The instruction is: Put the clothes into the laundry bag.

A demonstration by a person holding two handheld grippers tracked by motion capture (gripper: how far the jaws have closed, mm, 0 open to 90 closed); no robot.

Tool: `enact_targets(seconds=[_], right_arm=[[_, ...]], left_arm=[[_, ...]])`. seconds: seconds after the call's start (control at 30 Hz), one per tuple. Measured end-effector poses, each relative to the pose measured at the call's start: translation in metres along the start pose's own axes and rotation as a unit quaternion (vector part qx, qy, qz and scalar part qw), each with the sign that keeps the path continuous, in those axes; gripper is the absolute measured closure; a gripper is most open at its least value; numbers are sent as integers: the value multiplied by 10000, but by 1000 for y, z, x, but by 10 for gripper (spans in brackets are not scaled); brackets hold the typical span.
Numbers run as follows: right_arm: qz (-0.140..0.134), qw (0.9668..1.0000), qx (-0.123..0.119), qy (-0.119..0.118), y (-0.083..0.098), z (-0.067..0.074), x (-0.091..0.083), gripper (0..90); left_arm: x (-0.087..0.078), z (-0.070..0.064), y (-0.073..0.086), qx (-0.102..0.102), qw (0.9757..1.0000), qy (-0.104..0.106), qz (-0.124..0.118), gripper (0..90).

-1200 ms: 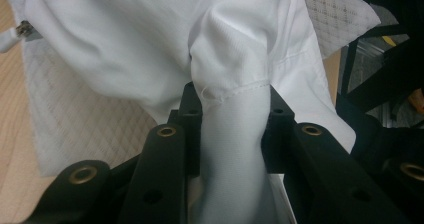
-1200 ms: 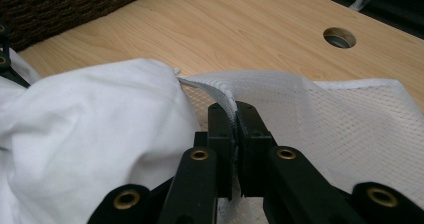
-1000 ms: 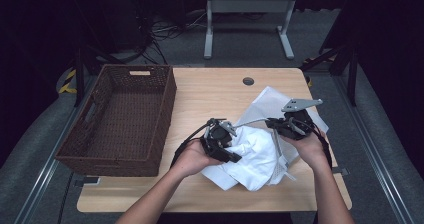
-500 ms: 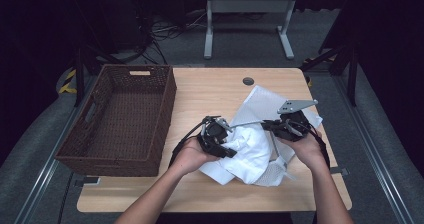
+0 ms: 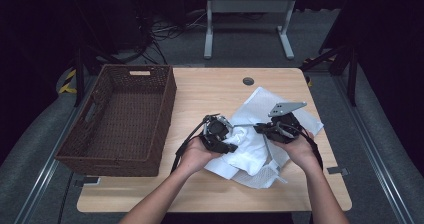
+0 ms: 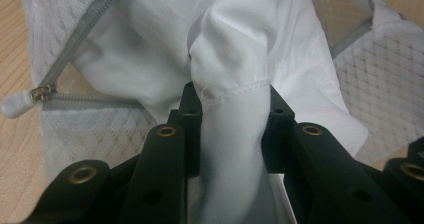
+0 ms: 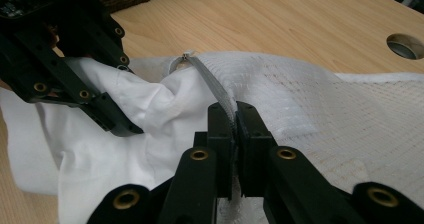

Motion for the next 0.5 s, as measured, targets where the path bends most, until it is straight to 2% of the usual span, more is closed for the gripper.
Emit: enact_targets(seconds=[0.23, 0.5], right_arm=[[68, 10000, -22, -37, 1, 2, 6, 864], [109, 9999, -34, -61, 3, 2, 8, 864]], left_arm=[[15, 6, -2, -102, 9997, -215, -20, 705], [29, 13, 4, -194, 9988, -428, 97, 692]])
Point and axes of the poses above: each handheld gripper's, and its own axes: x roughly forward along the jaws, y roughly out of its underside, z roughly to its left, the point moved 6 cm from there along x, roughly forward along the jaws, and after that the axes turned 7 degrees about z, right-handed, at the moved point
